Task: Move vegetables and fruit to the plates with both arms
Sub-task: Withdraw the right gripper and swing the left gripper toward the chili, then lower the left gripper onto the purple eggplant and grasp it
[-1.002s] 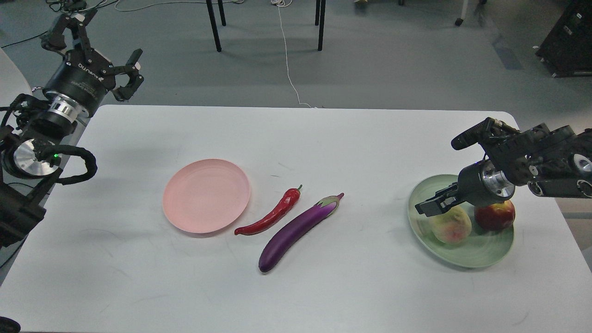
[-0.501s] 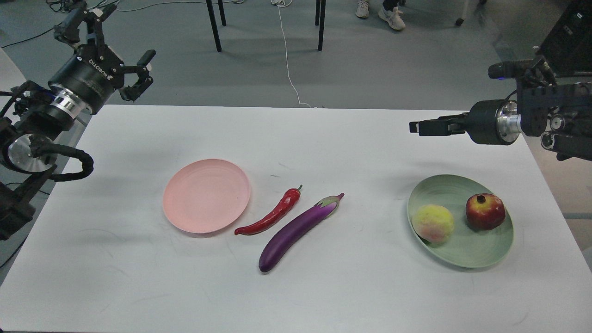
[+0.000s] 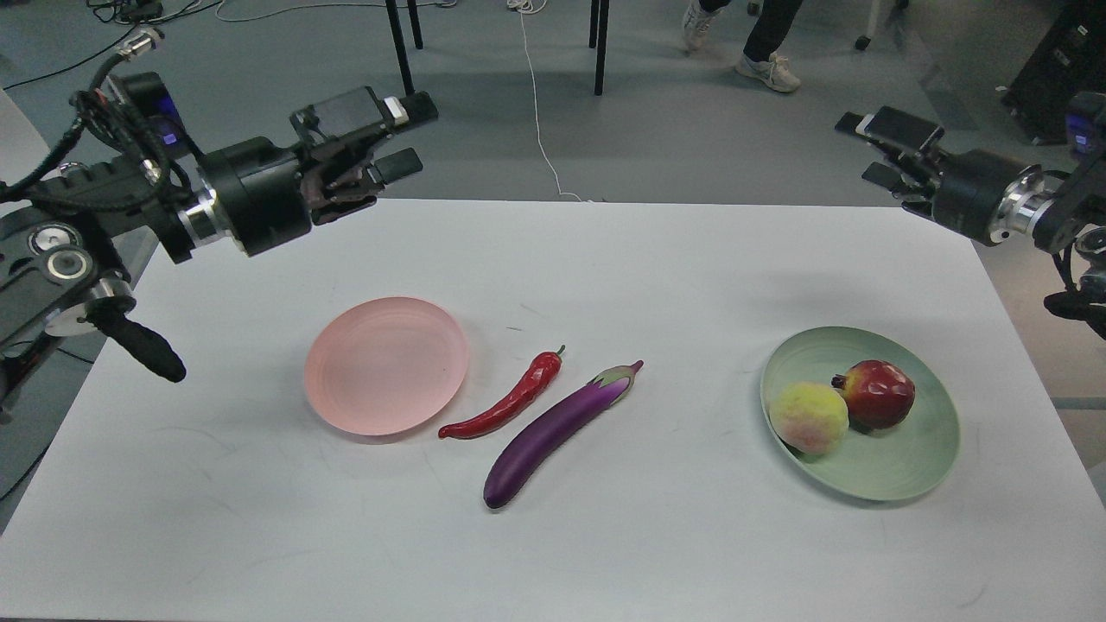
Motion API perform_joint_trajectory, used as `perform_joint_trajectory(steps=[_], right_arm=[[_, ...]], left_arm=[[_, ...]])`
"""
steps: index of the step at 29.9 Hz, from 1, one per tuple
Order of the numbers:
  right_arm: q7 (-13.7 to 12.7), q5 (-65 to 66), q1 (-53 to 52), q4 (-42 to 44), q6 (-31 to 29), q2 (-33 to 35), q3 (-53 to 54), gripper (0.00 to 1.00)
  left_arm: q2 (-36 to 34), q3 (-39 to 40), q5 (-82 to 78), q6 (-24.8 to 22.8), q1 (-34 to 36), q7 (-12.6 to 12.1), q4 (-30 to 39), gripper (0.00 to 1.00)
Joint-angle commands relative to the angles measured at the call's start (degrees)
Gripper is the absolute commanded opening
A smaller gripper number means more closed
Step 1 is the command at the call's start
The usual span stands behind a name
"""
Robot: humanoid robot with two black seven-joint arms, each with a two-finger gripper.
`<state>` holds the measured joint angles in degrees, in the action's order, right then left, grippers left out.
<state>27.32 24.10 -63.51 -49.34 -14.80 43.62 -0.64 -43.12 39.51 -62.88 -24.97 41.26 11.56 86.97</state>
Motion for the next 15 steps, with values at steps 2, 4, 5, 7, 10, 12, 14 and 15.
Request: perform_joint_trajectory(steps=[2,4,5,7,10,12,14,15], right_arm=[[0.0,-11.2,4.9,1.1,-3.2,-0.5,8.4,0.98],[0.0,-16.9,6.5,1.4,-4.2,-0.6,10.9,0.98],[0.0,-19.4,7.3,1.5,-4.8,-0.6,12.0,0.98],[0.0,-24.5,9.1,2.2,-6.5,-0.6,13.6,0.98],[0.3,-30.3,12.6,2.7,-9.4,-0.6,16.2,0.98],[0.3,-32.3,15.6,2.7,-11.1,-0.6,18.8,0.98],[0.5,-33.1,19.0,2.7,-13.2,-0.6,22.2,0.98],[0.7,-33.1,20.9,2.7,-13.2,-0.6,24.1,0.98]], left_arm=[[2.8,-5.8,-22.0,0.3,0.2,-0.2,3.9,0.94],[5.5,-7.7,-30.6,0.3,0.0,-0.2,3.8,0.94],[6.2,-8.4,-34.0,0.3,-0.1,-0.2,3.8,0.94],[7.6,-10.8,-41.3,0.3,-0.2,-0.2,3.8,0.94],[10.7,-14.3,-52.1,0.3,-0.1,-0.3,3.6,0.94],[12.7,-15.9,-57.8,0.3,-0.2,-0.3,3.4,0.94],[14.1,-18.2,-61.6,0.3,-0.3,-0.4,2.6,0.94],[14.8,-19.5,-62.1,0.3,-0.3,-0.4,1.8,0.93]])
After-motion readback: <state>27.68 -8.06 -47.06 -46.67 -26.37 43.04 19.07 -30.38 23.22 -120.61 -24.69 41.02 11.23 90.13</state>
